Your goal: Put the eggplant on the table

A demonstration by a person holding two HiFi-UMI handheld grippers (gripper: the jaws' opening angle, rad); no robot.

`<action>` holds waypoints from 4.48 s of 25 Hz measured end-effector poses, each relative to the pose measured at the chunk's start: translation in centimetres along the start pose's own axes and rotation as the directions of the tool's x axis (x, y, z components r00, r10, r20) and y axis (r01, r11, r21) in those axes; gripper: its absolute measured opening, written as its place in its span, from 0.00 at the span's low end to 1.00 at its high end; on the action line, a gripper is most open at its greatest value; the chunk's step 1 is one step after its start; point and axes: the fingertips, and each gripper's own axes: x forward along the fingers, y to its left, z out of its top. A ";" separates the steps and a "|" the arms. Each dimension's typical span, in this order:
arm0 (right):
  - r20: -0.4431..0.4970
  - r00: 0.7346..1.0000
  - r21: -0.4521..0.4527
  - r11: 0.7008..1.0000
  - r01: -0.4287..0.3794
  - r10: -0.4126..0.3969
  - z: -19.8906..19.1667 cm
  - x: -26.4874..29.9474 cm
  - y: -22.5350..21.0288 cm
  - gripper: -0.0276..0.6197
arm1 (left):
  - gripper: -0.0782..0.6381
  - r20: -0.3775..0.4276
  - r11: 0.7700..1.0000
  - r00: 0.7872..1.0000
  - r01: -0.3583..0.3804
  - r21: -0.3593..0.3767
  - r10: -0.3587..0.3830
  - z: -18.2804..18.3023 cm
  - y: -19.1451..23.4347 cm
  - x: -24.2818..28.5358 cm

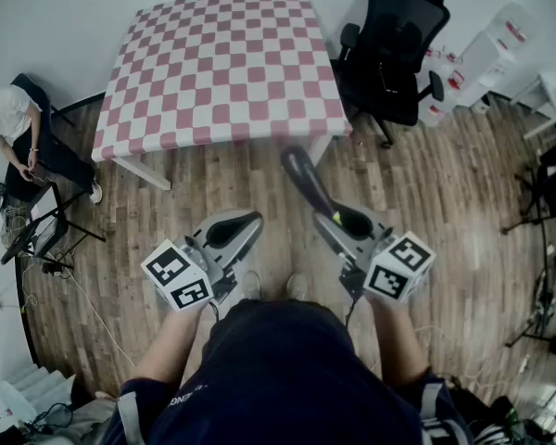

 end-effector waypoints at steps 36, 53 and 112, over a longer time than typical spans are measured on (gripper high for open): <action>-0.031 1.000 0.050 0.999 0.001 0.001 4.0 -12.9 -4.3 0.24 | 0.15 -0.022 0.998 0.998 -0.058 0.018 0.058 2.4 -11.9 8.0; -0.081 0.992 0.047 0.994 0.096 -0.092 2.6 0.4 -7.2 0.24 | 0.15 0.008 0.999 1.000 0.022 -0.031 -0.022 3.0 2.8 5.0; -0.442 0.855 0.067 0.940 0.334 -0.272 -1.3 31.5 -56.9 0.24 | 0.15 -0.299 0.953 0.948 -0.185 -0.240 0.108 0.9 41.4 32.0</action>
